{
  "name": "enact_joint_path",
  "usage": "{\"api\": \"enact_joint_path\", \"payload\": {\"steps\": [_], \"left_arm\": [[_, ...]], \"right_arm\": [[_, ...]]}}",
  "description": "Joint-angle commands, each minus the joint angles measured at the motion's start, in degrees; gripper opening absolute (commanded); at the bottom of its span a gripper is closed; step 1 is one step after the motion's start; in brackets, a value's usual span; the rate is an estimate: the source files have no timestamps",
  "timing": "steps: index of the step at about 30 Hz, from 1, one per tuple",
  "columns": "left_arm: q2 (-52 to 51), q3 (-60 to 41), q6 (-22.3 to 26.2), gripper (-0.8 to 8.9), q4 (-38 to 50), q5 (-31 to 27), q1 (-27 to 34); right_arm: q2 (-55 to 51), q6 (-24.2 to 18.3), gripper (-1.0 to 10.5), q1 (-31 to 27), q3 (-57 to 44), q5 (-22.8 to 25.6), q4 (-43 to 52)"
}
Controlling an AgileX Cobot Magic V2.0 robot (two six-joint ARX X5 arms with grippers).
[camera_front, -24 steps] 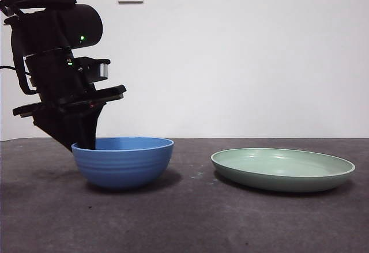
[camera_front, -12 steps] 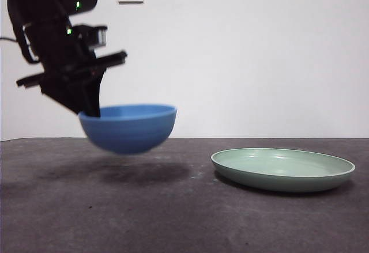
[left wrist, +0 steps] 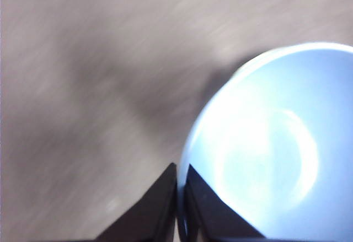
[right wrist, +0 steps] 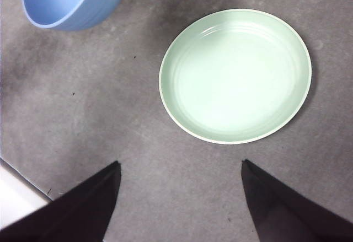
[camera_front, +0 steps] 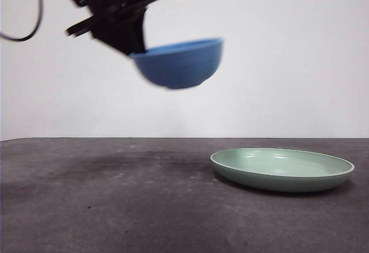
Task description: Pick up the blue bowl, put it on the green plate, put it on desk
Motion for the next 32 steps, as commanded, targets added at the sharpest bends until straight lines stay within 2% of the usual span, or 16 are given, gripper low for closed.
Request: {"api": "enact_joint_path", "payload": {"steps": [1, 23, 32], "left_arm": [[2.58, 3.48, -0.37, 0.1, 1.07, -0.09, -2.05], [33.42, 27.15, -0.11, 0.09, -3.04, -0.09, -10.49], [38.23, 28.92, -0.11, 0.09, -3.74, -0.11, -10.93]], "right_arm": [[0.42, 0.68, 3.5, 0.24, 1.14, -0.02, 0.33], [0.39, 1.03, 3.5, 0.24, 1.14, 0.07, 0.35], [0.39, 1.01, 3.5, 0.24, 1.14, 0.24, 0.39]]}}
